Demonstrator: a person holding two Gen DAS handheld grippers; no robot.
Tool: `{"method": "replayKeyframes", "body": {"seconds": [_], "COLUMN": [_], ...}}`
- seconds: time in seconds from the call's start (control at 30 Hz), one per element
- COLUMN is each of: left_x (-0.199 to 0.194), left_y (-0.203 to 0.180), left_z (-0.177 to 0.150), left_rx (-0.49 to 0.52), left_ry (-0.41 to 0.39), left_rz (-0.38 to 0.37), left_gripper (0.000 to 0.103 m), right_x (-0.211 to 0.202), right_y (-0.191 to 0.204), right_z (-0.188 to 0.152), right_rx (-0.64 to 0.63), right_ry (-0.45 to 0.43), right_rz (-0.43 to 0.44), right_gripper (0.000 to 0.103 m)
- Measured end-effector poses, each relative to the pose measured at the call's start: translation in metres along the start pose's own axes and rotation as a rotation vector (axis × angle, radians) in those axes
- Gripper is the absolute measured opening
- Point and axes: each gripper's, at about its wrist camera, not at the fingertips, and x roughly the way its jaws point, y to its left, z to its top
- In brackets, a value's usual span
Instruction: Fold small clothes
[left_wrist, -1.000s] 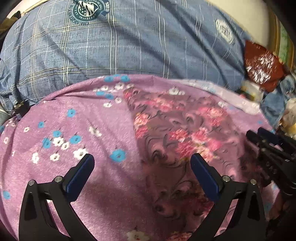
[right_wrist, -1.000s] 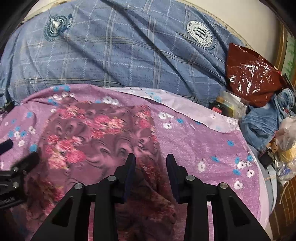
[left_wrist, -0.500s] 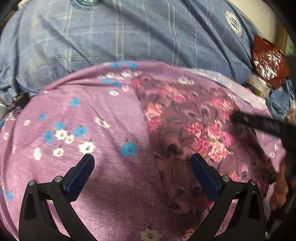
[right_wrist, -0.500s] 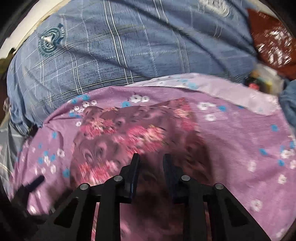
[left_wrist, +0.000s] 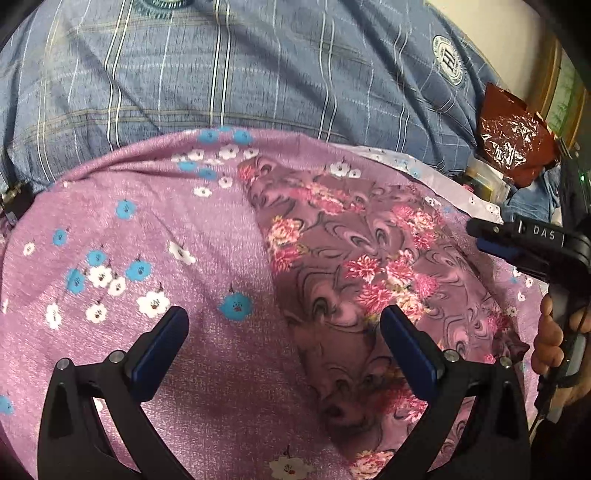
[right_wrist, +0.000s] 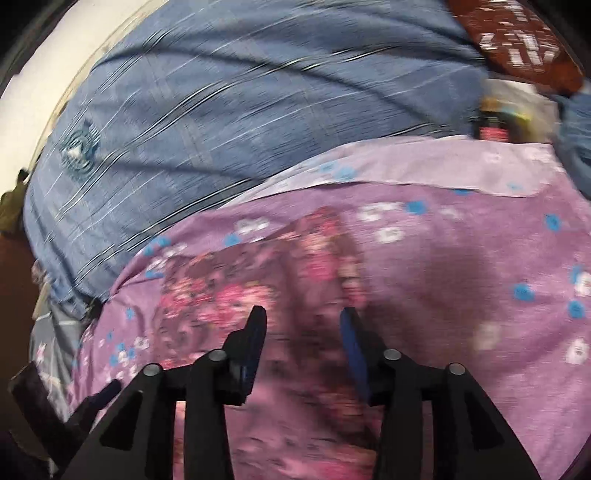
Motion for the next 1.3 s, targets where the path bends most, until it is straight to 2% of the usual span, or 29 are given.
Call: {"method": "replayKeyframes", "body": {"seconds": [0.1, 0.2, 0.3, 0.47, 0.87, 1.3], "left_x": [0.003, 0.005, 0.004, 0.007, 0.007, 0.010], "left_y": [-0.003, -0.005, -0.006, -0.007, -0.008, -0.010], "left_z": [0.000, 0.000, -0.001, -0.001, -0.002, -0.002], "left_rx": [0.019, 0.036, 0.049, 0.053, 0.057, 0.069], "left_ry": [-0.011, -0.025, -0.042, -0.040, -0.044, -0.039], "left_rz": [0.046, 0.085, 0.100, 0.108, 0.113, 0.114], "left_gripper": [0.103, 0.103, 0.103, 0.103, 0.103, 0.103], "right_x": [-0.005, -0.008, -0.010, -0.012, -0.017, -0.016], "right_y": [-0.002, 0.018, 0.041, 0.058, 0.060, 0.062], "right_z": [-0.006, -0.015, -0.020, -0.026, -0.026, -0.027], "right_rx": [-0.031, -0.163, -0.264, -0.357, -0.358, -0.377], "right_ry": [-0.022, -0.056, -0.094, -0.135, -0.177, -0.185], "right_rz": [-0.076, -0.159, -0.197, -0.267, -0.312, -0.339], "right_gripper": [0.046, 0.045, 0.044, 0.044, 0.043, 0.041]}}
